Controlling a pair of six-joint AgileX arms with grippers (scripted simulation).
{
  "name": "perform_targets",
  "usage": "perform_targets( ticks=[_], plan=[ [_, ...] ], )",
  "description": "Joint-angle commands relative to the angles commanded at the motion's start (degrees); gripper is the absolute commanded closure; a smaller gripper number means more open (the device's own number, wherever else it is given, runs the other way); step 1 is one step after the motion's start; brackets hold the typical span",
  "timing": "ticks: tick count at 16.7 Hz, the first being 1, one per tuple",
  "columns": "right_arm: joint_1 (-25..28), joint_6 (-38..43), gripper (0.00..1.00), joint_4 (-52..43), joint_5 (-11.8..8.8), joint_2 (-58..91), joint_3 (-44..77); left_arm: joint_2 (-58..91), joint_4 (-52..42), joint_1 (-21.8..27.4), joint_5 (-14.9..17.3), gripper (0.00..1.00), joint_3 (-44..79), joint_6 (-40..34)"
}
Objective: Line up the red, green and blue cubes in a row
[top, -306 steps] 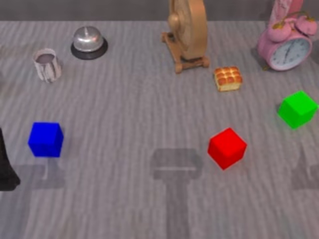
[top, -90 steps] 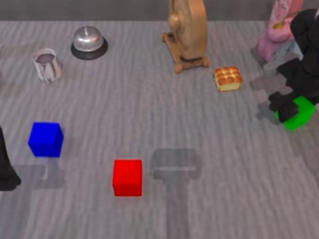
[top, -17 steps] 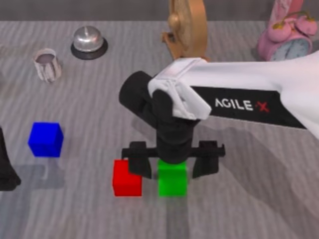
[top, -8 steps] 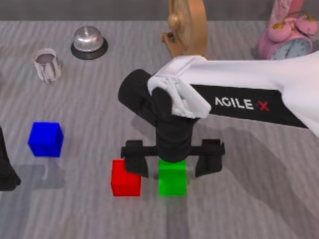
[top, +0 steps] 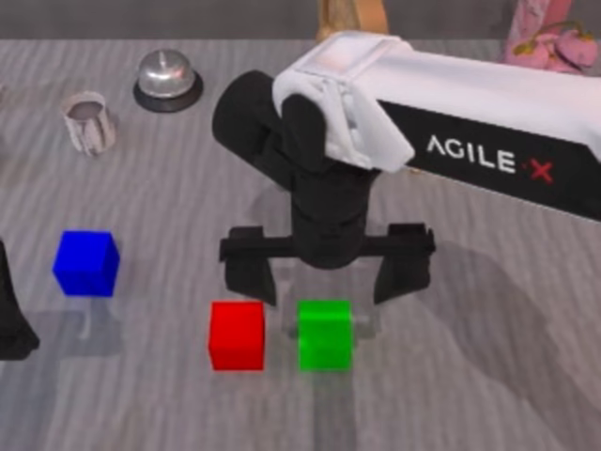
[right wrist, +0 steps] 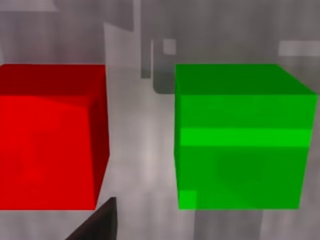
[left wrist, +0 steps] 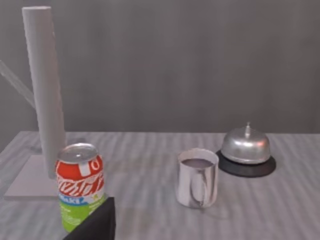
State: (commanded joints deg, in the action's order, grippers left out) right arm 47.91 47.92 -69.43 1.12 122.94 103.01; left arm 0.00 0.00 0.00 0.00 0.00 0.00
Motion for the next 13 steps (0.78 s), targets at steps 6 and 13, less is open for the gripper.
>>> perform_targets(
  ticks=[6,13],
  plan=[
    [-1.11,-0.76,0.0,1.12,0.42,-1.52,-1.47,1.43,-1.02,0.2,0.08,0.0,1.38,-0.09],
    [-10.4,-10.87,0.0,13.23,3.6,-24.38,-20.88,22.72,-13.84,1.7,0.21,0.0,19.01,-1.26]
  ],
)
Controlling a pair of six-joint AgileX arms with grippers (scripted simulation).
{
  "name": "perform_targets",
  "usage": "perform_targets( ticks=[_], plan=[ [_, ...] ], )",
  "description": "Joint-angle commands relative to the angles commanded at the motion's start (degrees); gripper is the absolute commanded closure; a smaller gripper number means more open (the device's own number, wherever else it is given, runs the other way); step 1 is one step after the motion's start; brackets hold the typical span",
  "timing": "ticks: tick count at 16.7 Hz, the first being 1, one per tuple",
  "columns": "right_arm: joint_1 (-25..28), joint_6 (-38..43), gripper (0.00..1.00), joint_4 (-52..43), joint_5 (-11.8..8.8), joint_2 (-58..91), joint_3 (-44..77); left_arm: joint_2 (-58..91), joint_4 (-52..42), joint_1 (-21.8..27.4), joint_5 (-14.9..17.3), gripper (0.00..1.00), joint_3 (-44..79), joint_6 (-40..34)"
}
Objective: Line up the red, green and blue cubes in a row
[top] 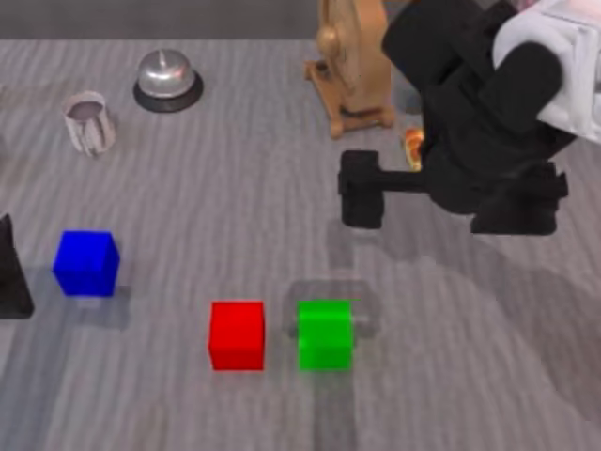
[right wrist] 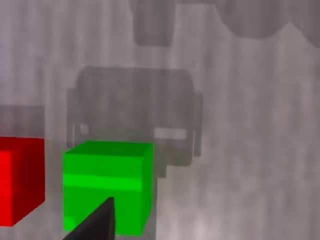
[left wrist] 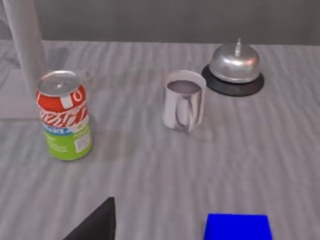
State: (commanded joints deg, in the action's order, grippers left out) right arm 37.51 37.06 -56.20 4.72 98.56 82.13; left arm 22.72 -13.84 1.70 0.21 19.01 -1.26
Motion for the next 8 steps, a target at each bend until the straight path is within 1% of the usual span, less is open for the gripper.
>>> perform_targets(
  ticks=[4,8],
  plan=[
    [-8.07,-8.79,0.0,10.5,1.15,-20.44,-18.42,21.96,-11.29,1.12,-0.14,0.0,14.92,-0.89],
    [-16.76,-17.79,0.0,22.24,1.05,-42.71,-38.48,43.85,-23.0,2.35,-0.29,0.0,29.82,-1.74]
  ],
)
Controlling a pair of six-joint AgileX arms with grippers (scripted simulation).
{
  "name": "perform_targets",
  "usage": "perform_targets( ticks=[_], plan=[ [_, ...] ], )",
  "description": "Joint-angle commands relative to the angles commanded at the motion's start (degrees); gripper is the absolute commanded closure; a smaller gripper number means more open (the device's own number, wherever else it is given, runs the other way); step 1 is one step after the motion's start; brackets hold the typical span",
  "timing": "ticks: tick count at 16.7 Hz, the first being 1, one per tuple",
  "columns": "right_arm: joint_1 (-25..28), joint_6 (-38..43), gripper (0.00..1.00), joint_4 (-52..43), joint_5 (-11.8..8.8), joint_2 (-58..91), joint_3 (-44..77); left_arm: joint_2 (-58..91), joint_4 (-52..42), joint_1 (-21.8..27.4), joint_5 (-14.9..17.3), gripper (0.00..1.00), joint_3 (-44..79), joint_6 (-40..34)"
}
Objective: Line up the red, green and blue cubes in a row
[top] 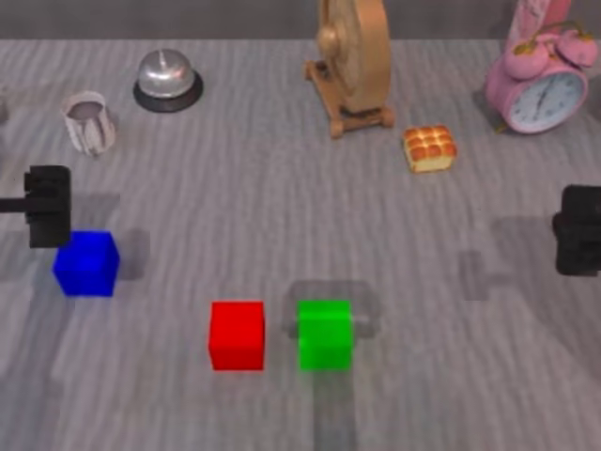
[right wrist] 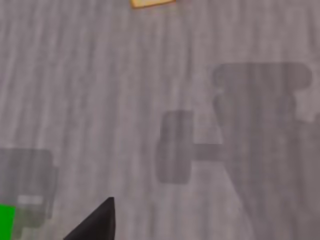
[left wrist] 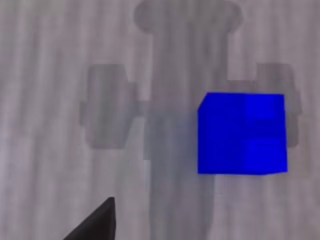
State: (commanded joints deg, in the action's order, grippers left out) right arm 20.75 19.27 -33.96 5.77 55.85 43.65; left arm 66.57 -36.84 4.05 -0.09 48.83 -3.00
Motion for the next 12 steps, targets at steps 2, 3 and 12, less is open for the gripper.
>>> perform_targets(
  ticks=[2,3,12],
  plan=[
    [-4.24,-4.23,0.0,6.13,-0.57,-11.28,-9.69,9.8,-5.65,0.62,-0.06,0.0,7.18,-0.43],
    [-6.27,-6.23,0.0,9.21,-0.96,-16.83,-14.3,14.35,-8.3,0.92,-0.07,0.0,10.62,-0.65],
    [-19.26,-18.48,0.0,32.02,-5.29,-53.39,-41.94,42.78,-23.91,2.65,0.11,0.0,32.68,-2.16]
  ],
)
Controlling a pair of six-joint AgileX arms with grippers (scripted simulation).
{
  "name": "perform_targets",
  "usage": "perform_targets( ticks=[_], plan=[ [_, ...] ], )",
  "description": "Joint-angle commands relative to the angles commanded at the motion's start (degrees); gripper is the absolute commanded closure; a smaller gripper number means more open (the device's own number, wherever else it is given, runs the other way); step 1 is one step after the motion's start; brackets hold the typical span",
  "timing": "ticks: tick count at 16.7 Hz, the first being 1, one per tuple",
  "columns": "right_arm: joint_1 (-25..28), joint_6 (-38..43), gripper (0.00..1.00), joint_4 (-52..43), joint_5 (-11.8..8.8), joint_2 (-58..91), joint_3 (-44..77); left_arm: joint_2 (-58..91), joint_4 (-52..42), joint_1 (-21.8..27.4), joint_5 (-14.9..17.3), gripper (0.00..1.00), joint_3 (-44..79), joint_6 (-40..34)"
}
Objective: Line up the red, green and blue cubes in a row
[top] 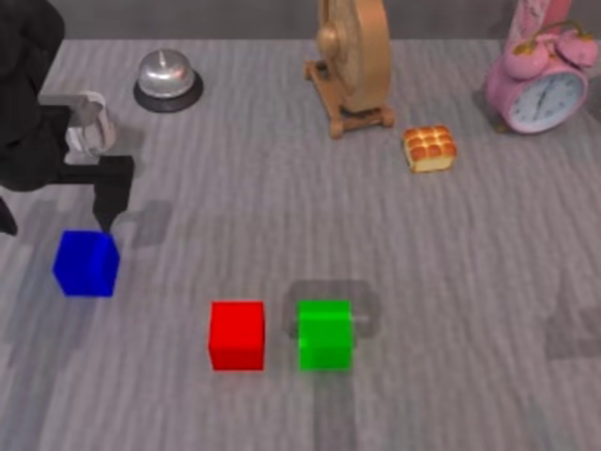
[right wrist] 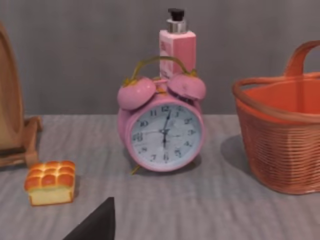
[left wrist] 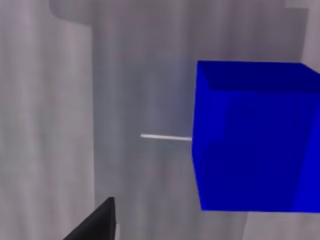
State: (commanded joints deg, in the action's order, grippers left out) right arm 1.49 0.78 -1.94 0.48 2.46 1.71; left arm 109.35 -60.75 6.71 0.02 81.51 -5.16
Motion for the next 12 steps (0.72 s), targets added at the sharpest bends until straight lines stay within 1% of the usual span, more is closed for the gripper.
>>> perform_targets(
  ticks=[2,8,10,12],
  plan=[
    [-0.83,-0.71,0.0,1.75,-0.43,-2.22,-1.55,1.8,-0.94,0.1,0.04,0.0,1.49,-0.1],
    [-0.92,-0.78,0.0,1.94,-0.48,-2.46,-1.71,2.28,-0.9,-0.15,0.04,0.0,1.65,-0.07],
    [-0.92,-0.78,0.0,1.94,-0.48,-2.46,-1.71,3.11,1.24,-0.04,0.05,0.0,0.25,0.04],
    [-0.92,-0.78,0.0,1.94,-0.48,-2.46,-1.71,4.77,5.63,-0.01,0.06,0.0,-2.22,0.07]
  ],
)
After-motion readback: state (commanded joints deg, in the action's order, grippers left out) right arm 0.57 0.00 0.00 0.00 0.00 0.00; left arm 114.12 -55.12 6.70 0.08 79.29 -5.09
